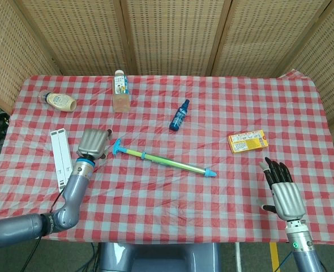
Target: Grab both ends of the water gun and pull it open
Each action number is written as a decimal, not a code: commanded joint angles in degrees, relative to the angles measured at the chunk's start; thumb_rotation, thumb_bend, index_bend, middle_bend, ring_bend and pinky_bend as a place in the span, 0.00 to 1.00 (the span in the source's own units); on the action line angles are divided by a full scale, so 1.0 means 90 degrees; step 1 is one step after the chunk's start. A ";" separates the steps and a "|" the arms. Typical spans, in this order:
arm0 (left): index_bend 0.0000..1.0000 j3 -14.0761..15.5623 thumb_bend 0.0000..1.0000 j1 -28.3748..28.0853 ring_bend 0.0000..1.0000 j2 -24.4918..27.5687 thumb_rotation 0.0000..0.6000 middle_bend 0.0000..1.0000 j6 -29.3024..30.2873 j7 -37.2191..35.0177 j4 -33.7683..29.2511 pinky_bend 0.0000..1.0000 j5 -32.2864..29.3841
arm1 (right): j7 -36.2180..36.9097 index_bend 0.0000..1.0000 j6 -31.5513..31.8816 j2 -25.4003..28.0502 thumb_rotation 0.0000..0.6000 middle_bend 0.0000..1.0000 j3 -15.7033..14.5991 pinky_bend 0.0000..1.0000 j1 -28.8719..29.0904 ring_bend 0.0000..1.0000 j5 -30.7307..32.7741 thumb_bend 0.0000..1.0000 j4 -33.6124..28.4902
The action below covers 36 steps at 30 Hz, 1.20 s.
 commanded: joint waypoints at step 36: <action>0.44 0.0716 0.31 -0.1377 0.83 -0.1419 1.00 0.92 -0.1072 -0.0316 0.2443 0.72 -0.0758 | 0.0342 0.00 -0.0070 0.0019 1.00 0.00 0.0084 0.00 0.0020 0.00 0.0182 0.15 0.0110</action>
